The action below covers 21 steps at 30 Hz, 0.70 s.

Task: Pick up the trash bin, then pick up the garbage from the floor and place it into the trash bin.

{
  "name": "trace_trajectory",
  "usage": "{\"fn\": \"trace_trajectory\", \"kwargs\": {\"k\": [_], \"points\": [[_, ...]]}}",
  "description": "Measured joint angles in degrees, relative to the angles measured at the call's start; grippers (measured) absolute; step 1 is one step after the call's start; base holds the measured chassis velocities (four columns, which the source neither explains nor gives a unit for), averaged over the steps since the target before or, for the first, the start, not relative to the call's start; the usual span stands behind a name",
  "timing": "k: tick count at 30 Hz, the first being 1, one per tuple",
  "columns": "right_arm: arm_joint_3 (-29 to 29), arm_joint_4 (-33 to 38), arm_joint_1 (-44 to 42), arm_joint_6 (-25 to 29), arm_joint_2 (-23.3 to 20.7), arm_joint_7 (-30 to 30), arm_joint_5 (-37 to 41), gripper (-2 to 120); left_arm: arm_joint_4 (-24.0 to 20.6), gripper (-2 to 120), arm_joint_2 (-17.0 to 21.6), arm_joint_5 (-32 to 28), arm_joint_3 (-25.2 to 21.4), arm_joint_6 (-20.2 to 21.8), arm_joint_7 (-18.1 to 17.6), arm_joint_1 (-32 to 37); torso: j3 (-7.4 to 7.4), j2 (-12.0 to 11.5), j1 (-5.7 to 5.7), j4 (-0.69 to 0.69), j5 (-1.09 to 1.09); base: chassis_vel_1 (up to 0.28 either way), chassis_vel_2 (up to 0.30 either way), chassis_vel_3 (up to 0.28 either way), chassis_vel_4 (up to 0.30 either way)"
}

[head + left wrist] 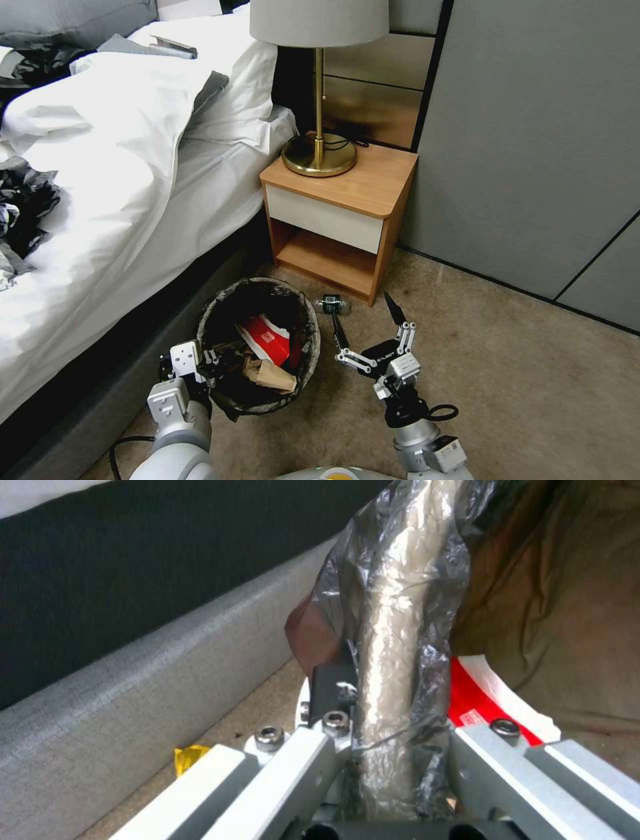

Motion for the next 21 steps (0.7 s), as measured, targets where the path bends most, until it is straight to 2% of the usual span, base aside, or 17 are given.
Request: {"fn": "trace_trajectory", "kwargs": {"k": [2,8,12,21], "points": [[-0.10,-0.19,0.98,-0.09,-0.12,0.11,-1.02,100,-0.17,0,0.02,0.02,-0.02,-0.02,0.00,0.18,0.00,0.00,0.00,-0.02,0.06,0.000,0.000,0.000,0.000],[0.24,-2.25,5.94,-2.80,-3.00,-1.21,-2.35,100,-0.82,0,0.00,0.12,-0.17,-0.05,-0.02,0.80,0.00,0.00,0.00,0.00,0.00,0.000,0.000,0.000,0.000],[0.00,-7.30,13.07,-9.21,-6.87,-5.72,-3.00,100,-1.39,0,-0.07,0.18,-0.83,-0.07,-0.30,1.27,0.00,0.00,0.00,0.00,-0.04,0.000,0.000,0.000,0.000],[-3.18,-16.13,24.22,-15.96,-12.29,-11.55,-2.79,100,-1.86,0,-0.77,0.01,-2.07,-0.07,-0.88,1.52,0.01,0.00,0.00,0.00,-0.04,0.000,0.000,0.000,0.000]]}}
